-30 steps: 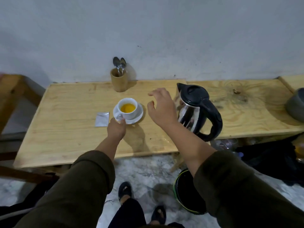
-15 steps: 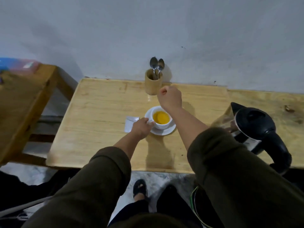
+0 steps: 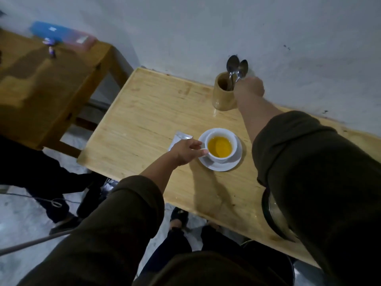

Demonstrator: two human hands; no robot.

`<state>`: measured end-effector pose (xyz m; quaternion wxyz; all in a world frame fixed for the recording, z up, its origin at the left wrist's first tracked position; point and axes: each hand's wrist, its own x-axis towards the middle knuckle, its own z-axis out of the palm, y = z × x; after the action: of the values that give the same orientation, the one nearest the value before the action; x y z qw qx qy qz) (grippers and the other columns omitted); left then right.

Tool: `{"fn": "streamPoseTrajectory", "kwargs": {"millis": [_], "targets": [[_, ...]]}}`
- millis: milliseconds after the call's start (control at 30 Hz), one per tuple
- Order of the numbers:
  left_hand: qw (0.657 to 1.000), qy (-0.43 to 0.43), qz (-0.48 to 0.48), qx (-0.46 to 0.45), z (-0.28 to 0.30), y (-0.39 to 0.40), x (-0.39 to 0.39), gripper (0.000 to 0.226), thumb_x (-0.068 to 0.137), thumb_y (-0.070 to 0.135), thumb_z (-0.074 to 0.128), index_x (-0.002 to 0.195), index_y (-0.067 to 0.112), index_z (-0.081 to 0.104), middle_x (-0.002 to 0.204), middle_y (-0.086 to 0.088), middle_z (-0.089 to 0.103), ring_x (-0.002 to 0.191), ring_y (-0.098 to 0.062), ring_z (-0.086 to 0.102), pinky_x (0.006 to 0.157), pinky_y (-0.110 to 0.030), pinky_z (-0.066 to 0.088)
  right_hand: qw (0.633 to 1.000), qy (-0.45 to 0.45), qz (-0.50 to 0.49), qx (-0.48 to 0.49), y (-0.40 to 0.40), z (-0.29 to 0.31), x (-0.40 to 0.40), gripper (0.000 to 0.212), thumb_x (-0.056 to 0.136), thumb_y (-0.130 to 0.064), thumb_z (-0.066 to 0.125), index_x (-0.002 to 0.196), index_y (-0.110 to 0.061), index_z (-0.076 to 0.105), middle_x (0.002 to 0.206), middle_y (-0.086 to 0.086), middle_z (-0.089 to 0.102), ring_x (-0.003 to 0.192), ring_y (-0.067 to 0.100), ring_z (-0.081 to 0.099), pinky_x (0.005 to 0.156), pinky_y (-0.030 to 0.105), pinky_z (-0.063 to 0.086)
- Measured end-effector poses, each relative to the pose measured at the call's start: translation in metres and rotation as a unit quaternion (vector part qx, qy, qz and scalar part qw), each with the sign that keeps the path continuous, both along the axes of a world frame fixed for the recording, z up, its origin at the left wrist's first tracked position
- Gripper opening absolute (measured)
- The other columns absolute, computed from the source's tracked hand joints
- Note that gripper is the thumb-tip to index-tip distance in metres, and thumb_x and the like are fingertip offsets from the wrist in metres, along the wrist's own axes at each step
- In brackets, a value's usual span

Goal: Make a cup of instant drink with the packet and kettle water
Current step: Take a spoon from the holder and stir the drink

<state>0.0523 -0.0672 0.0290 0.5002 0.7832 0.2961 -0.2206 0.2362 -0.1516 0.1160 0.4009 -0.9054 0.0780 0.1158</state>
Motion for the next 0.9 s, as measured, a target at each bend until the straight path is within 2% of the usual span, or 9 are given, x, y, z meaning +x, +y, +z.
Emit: {"fn": "streamPoseTrajectory", "kwargs": {"millis": [133, 233, 333, 567, 633, 700, 767, 833, 900], "targets": [[0.998, -0.005, 0.052, -0.031, -0.003, -0.002, 0.000, 0.061, 0.080, 0.033, 0.073, 0.134, 0.012, 0.056, 0.135, -0.006, 0.060, 0.126, -0.019, 0.055, 0.110, -0.038, 0.043, 1.000, 0.013, -0.003, 0.005, -0.002, -0.009, 0.020, 0.029, 0.094, -0.017, 0.048, 0.120, -0.008, 0.055, 0.127, 0.010, 0.060, 0.118, 0.027, 0.056, 0.095, 0.031, 0.045], [0.995, -0.009, 0.078, -0.055, -0.008, 0.000, -0.001, 0.061, 0.077, 0.032, 0.076, 0.131, 0.011, 0.058, 0.132, -0.007, 0.062, 0.125, -0.020, 0.057, 0.109, -0.040, 0.045, 1.000, 0.014, -0.001, 0.018, 0.000, -0.015, 0.028, 0.031, 0.097, -0.021, 0.044, 0.123, -0.010, 0.055, 0.128, 0.007, 0.059, 0.118, 0.024, 0.056, 0.091, 0.025, 0.043], [0.994, -0.005, 0.084, -0.067, -0.009, 0.001, -0.001, 0.061, 0.077, 0.029, 0.077, 0.132, 0.011, 0.057, 0.132, -0.007, 0.062, 0.125, -0.020, 0.056, 0.108, -0.037, 0.045, 0.999, 0.005, -0.004, 0.035, 0.003, -0.020, 0.034, 0.029, 0.097, -0.021, 0.042, 0.120, -0.014, 0.059, 0.123, 0.003, 0.063, 0.113, 0.020, 0.058, 0.077, 0.019, 0.036], [0.993, 0.013, 0.082, -0.089, -0.006, 0.003, 0.002, 0.066, 0.077, 0.028, 0.077, 0.136, 0.010, 0.053, 0.136, -0.008, 0.060, 0.127, -0.020, 0.055, 0.111, -0.040, 0.043, 0.989, 0.002, -0.085, 0.118, 0.006, -0.024, 0.035, 0.025, 0.096, -0.020, 0.046, 0.114, -0.015, 0.063, 0.118, 0.004, 0.066, 0.098, 0.017, 0.062, 0.072, 0.017, 0.040], [0.993, 0.018, 0.074, -0.089, -0.004, 0.003, 0.003, 0.067, 0.077, 0.029, 0.077, 0.136, 0.009, 0.052, 0.136, -0.007, 0.059, 0.128, -0.020, 0.054, 0.111, -0.041, 0.042, 0.984, -0.031, -0.097, 0.145, 0.007, -0.021, 0.033, 0.023, 0.096, -0.021, 0.047, 0.110, -0.014, 0.063, 0.117, 0.005, 0.062, 0.094, 0.016, 0.060, 0.072, 0.017, 0.043], [0.994, 0.024, 0.059, -0.089, -0.001, 0.004, 0.005, 0.069, 0.077, 0.030, 0.077, 0.137, 0.009, 0.052, 0.137, -0.007, 0.059, 0.128, -0.020, 0.054, 0.112, -0.041, 0.042, 0.978, -0.076, -0.097, 0.165, 0.008, -0.015, 0.033, 0.021, 0.096, -0.021, 0.047, 0.108, -0.012, 0.062, 0.116, 0.007, 0.057, 0.092, 0.016, 0.058, 0.070, 0.011, 0.044], [0.995, 0.029, 0.040, -0.086, 0.001, 0.006, 0.006, 0.071, 0.074, 0.033, 0.078, 0.136, 0.009, 0.053, 0.135, -0.006, 0.061, 0.127, -0.020, 0.055, 0.111, -0.040, 0.043, 0.973, -0.123, -0.090, 0.174, 0.008, -0.004, 0.032, 0.020, 0.096, -0.020, 0.047, 0.108, -0.009, 0.059, 0.114, 0.009, 0.055, 0.087, 0.014, 0.054, 0.058, 0.005, 0.040], [0.996, 0.023, 0.021, -0.079, 0.000, 0.008, 0.007, 0.080, 0.066, 0.043, 0.079, 0.134, 0.010, 0.055, 0.132, -0.006, 0.063, 0.125, -0.020, 0.057, 0.110, -0.039, 0.044, 0.966, -0.161, -0.085, 0.186, 0.008, 0.011, 0.027, 0.020, 0.097, -0.019, 0.044, 0.109, -0.008, 0.055, 0.113, 0.010, 0.058, 0.085, 0.014, 0.053, 0.053, 0.010, 0.034], [0.997, 0.020, 0.006, -0.074, 0.000, 0.010, 0.008, 0.089, 0.058, 0.050, 0.078, 0.135, 0.011, 0.055, 0.132, -0.005, 0.063, 0.124, -0.019, 0.058, 0.110, -0.040, 0.044, 0.955, -0.183, -0.088, 0.215, 0.006, 0.026, 0.018, 0.018, 0.098, -0.018, 0.039, 0.107, -0.009, 0.051, 0.108, 0.010, 0.064, 0.086, 0.017, 0.060, 0.058, 0.015, 0.037]]}}
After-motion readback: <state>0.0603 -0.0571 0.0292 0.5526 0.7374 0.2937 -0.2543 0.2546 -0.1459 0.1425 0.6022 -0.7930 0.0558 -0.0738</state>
